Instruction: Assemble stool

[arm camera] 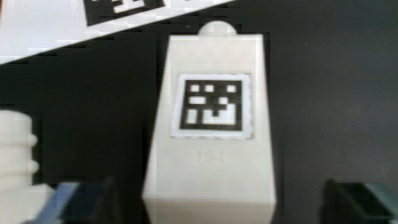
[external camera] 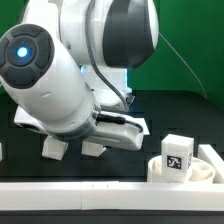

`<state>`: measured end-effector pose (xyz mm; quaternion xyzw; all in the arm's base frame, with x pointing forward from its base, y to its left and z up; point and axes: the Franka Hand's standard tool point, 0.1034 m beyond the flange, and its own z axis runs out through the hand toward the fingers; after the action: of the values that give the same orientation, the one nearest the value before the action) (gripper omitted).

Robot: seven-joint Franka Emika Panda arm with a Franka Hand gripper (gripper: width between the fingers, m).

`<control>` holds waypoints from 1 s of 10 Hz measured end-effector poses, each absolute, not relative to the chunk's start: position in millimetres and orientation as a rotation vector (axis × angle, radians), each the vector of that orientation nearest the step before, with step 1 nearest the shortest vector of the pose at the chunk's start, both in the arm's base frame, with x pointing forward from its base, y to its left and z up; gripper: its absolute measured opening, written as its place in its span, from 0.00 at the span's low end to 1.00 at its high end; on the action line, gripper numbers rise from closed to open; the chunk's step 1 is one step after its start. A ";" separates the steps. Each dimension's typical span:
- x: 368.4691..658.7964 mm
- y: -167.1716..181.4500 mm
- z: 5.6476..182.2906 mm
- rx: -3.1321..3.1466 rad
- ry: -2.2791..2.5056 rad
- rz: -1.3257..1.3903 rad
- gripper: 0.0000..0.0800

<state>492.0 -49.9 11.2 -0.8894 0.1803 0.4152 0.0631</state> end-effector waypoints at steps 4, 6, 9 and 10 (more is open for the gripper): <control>492.1 -48.6 11.0 -2.690 0.535 1.254 0.42; 505.3 -40.4 20.6 -2.716 0.502 1.227 0.42; 526.3 -10.7 67.0 -2.739 0.438 1.168 0.42; 523.1 -12.8 64.9 -2.739 0.441 1.171 0.42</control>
Offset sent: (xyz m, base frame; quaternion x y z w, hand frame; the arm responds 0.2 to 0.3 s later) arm 0.0048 -0.0021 -0.0003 -0.0124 0.0055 -0.0135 0.9998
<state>523.1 -12.8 64.9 -0.9076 0.1460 0.3881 0.0652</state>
